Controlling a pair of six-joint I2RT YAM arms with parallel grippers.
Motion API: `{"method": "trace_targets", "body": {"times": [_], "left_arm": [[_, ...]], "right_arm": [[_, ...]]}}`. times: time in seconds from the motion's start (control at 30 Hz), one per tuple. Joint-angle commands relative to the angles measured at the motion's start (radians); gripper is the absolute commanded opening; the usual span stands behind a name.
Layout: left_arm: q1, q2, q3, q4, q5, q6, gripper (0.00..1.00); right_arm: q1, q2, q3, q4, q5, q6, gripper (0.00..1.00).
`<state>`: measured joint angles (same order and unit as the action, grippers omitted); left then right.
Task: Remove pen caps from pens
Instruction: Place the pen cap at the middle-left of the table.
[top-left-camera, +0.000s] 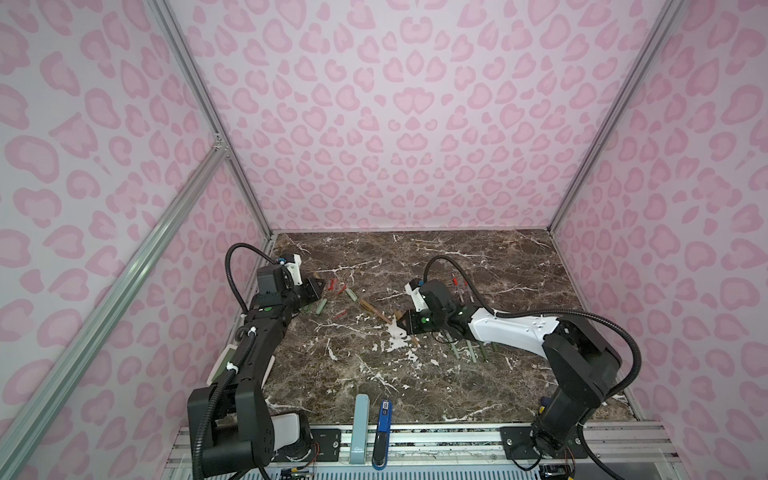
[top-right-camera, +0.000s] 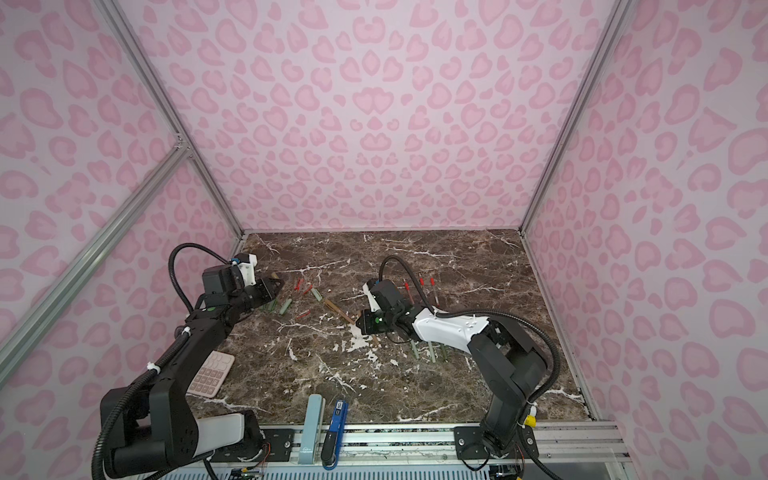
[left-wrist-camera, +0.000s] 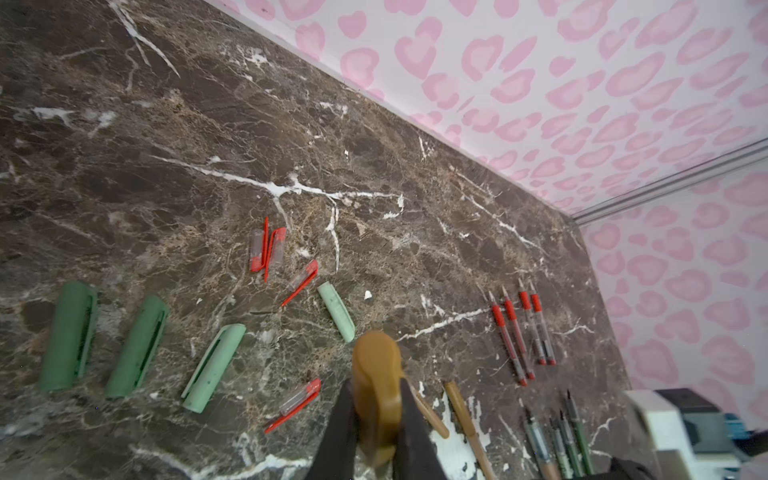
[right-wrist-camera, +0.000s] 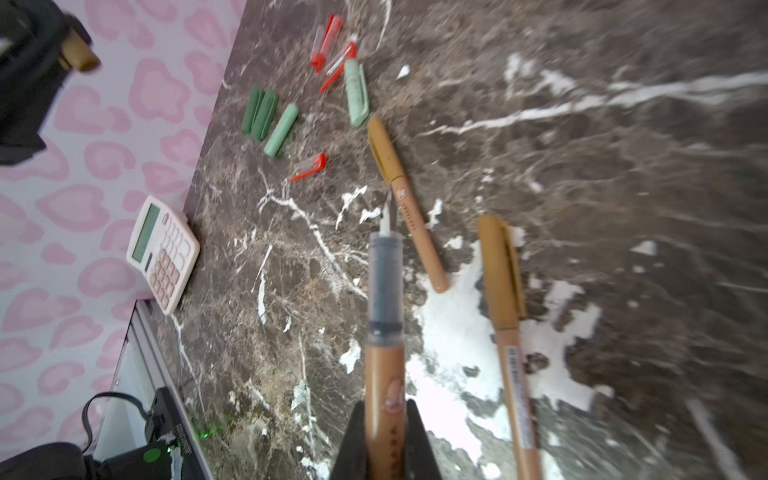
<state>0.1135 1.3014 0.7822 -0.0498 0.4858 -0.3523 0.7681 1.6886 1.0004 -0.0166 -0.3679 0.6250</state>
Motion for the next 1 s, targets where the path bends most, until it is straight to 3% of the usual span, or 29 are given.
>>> {"method": "trace_targets", "body": {"times": [0.0,0.4,0.67,0.97], "left_arm": [[-0.031,0.027,-0.023,0.023,-0.069,0.051,0.05],[-0.191,0.194,-0.003,-0.002,-0.125,0.041,0.07],[-0.207,0.287,0.021,-0.019,-0.144,-0.011,0.10],[-0.219,0.353,0.070,-0.047,-0.164,-0.010,0.23]], "right_arm": [[-0.019,-0.025,-0.022,-0.047,0.055,-0.035,0.00],[-0.059,-0.137,-0.140,-0.240,0.259,-0.077,0.00],[-0.064,-0.145,-0.198,-0.232,0.293,-0.049,0.00],[-0.064,-0.116,-0.193,-0.240,0.296,-0.045,0.01]]}}
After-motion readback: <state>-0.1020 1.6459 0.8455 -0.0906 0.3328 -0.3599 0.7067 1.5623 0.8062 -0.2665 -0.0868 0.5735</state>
